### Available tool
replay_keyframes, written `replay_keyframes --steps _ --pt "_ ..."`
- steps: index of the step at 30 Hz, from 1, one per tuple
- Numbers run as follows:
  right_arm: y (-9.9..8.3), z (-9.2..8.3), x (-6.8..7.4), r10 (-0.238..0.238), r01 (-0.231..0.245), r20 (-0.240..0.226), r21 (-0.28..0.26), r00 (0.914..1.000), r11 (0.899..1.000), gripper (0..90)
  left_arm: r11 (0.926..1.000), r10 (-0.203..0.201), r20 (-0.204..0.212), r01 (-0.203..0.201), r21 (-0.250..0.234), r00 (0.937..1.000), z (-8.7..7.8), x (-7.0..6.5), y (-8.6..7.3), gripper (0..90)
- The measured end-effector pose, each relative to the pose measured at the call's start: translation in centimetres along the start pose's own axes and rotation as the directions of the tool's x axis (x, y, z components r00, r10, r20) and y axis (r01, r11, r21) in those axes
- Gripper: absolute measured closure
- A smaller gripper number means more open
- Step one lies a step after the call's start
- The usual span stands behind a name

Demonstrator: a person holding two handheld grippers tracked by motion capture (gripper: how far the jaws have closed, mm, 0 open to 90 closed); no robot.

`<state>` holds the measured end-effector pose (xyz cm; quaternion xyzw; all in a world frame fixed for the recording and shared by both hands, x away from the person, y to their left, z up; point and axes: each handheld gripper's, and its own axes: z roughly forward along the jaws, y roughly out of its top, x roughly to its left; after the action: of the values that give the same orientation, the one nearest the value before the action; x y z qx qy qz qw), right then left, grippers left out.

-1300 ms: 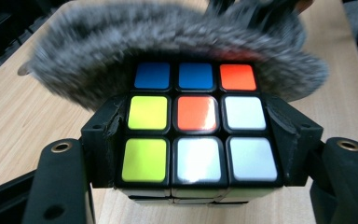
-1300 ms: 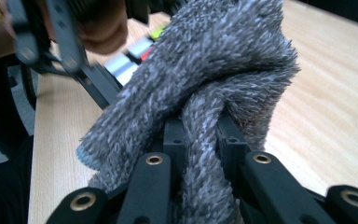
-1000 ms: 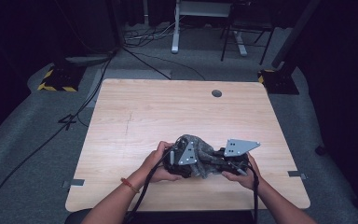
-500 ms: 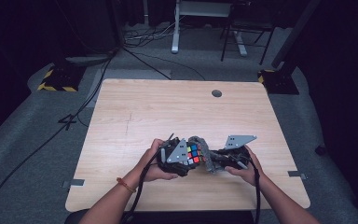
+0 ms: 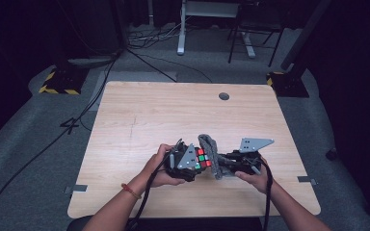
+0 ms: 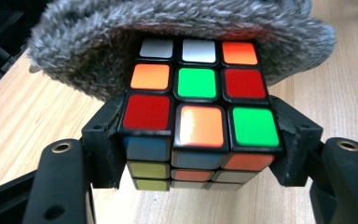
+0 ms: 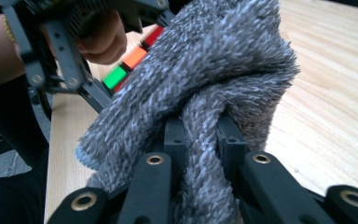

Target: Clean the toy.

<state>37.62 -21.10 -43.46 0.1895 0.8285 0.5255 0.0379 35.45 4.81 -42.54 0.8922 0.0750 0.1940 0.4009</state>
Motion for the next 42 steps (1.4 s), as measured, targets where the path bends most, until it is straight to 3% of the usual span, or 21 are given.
replay_keyframes --steps 3,5,8,16,19,22,24,27,31,36,38,42 --pt "0.4 -0.1 0.4 -0.024 0.024 0.018 -0.007 0.9995 1.0 78.5 0.9993 0.011 -0.011 -0.01 0.035 0.9999 0.5 -0.2 0.1 33.1" --pt "0.5 -0.1 0.7 -0.047 0.047 0.03 -0.001 0.9985 0.999 78.5 0.9997 0.002 -0.007 -0.002 0.025 1.0 0.4 -0.1 0.1 33.3" --pt "0.4 -0.1 0.6 -0.044 0.044 0.042 -0.003 0.9981 0.999 78.4 1.0 0.0 -0.01 0.0 -0.004 1.0 0.0 0.0 0.1 33.6" --pt "-0.4 0.9 -0.2 -0.053 0.043 0.083 0.114 0.9951 0.993 78.2 0.9979 -0.023 0.018 0.024 -0.061 0.9996 -1.1 0.3 0.3 33.7" --pt "-0.4 1.1 -0.2 -0.052 0.042 0.079 0.124 0.9955 0.991 78.3 0.9978 -0.022 0.02 0.023 -0.062 0.9996 -1.2 0.3 0.3 33.7" --pt "-0.1 0.8 0.3 -0.075 0.067 0.079 0.096 0.994 0.993 78.3 0.9995 -0.004 0.023 0.005 -0.031 0.9997 -0.9 0.2 0.2 33.6" --pt "0.5 0.1 0.7 -0.071 0.069 0.061 0.038 0.9956 0.997 78.2 0.9998 -0.003 0.028 0.004 -0.022 0.9996 -0.6 0.1 0.2 33.6" --pt "0.9 -0.2 1.1 -0.096 0.094 0.082 0.029 0.9919 0.995 78.2 0.9997 -0.004 0.025 0.004 -0.022 0.9997 -0.4 0.0 0.3 33.6" --pt "0.2 0.6 0.5 -0.071 0.063 0.088 0.084 0.9936 0.994 78.1 0.9988 -0.008 0.037 0.01 -0.048 0.9993 -0.7 0.0 0.3 33.6" --pt "-0.4 1.7 0.3 -0.078 0.061 0.095 0.172 0.9924 0.983 78.0 0.9938 -0.031 0.066 0.038 -0.105 0.9973 -1.3 0.2 0.3 33.5" --pt "-0.6 1.6 0.1 -0.051 0.04 0.069 0.152 0.9963 0.988 78.0 0.9942 -0.024 0.058 0.03 -0.104 0.998 -1.3 0.2 0.3 33.5" --pt "0.0 0.7 0.4 -0.058 0.051 0.077 0.088 0.9953 0.995 78.2 0.9972 -0.017 0.044 0.02 -0.072 0.9989 -1.0 0.1 0.2 33.3"
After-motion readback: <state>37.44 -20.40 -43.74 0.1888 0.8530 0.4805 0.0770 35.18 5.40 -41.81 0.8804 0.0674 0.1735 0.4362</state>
